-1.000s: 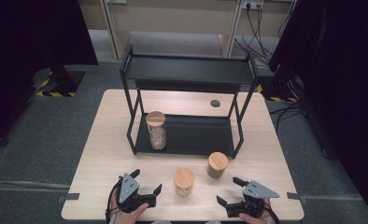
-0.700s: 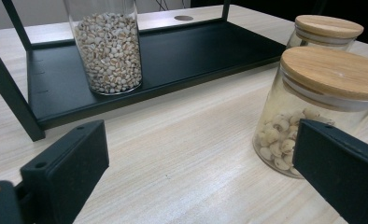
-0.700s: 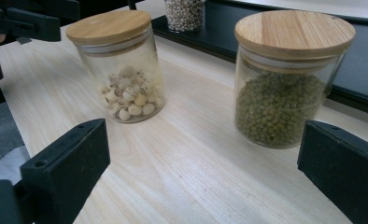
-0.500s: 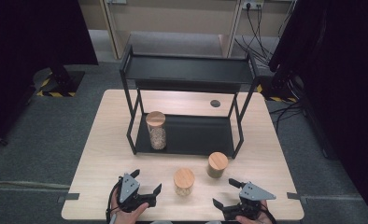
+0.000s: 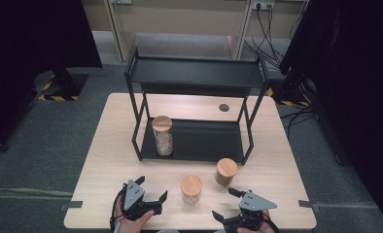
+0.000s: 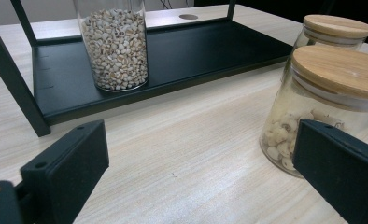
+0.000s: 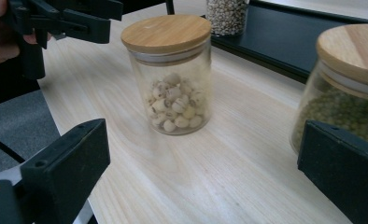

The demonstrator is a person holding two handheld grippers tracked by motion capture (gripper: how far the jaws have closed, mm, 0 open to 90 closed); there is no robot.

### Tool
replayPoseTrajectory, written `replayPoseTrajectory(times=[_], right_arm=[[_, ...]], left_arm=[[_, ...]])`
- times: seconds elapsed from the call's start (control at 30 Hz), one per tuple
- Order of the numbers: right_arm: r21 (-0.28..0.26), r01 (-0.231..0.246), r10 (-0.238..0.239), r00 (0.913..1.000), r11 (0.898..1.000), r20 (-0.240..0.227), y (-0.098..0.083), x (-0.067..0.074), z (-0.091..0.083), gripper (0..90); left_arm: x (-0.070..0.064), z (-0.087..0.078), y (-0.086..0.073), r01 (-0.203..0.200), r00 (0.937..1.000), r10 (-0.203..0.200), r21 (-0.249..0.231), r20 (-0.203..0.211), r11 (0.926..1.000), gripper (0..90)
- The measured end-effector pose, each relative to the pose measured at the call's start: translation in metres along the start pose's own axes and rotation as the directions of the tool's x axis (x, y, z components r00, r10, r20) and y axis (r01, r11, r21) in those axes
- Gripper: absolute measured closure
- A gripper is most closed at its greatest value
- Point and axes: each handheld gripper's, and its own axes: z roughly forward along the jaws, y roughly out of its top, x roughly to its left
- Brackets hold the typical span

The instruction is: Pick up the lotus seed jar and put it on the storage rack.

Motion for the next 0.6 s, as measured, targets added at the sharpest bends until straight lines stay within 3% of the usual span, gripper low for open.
replayPoseTrajectory(times=[0.6], right_arm=[[0.004,0.064,-0.064,0.9971,0.998,-0.042,0.023,0.009,0.029,3.1]], left_arm=[[0.001,0.002,-0.001,0.011,0.9999,-0.011,0.005,0.007,0.9999,3.3]])
